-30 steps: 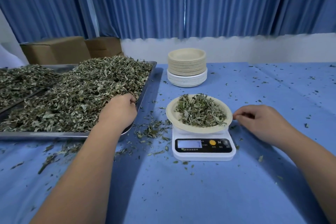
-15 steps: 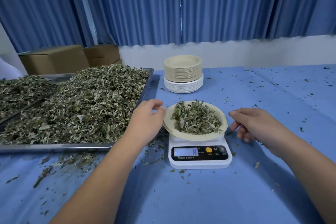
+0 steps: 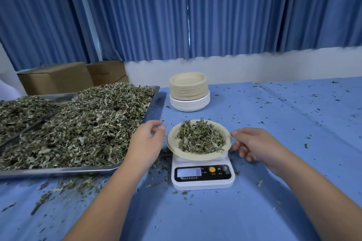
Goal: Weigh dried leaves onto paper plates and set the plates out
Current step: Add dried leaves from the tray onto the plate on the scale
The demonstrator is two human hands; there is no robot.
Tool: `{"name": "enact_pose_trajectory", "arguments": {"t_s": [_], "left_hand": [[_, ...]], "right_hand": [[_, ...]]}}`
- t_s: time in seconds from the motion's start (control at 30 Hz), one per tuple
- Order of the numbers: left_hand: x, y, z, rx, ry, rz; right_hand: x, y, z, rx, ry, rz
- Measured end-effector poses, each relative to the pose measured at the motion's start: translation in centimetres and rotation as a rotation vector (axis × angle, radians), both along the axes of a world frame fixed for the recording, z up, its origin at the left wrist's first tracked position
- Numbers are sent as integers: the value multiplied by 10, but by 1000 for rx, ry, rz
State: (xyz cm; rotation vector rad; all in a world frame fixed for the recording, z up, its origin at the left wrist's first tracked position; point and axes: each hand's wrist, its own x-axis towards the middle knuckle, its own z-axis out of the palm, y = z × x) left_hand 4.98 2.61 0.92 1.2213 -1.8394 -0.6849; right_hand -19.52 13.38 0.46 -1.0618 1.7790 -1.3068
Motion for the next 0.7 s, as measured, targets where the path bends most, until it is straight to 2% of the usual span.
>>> {"name": "enact_pose_trajectory", "arguments": {"t_s": [0.17, 0.33, 0.5, 0.7], "left_hand": [[4, 0, 2, -99, 19, 8], [-2, 2, 13, -223, -7, -77], [-24, -2, 31, -337, -299, -286], [-51, -12, 48, -300, -608, -466]], "right_hand": [[-4, -3, -4, 1, 59, -8], [-6, -5, -4, -6, 75, -21], [-9, -5, -4, -8, 110, -26], [-8, -7, -3, -7, 140, -27]]}}
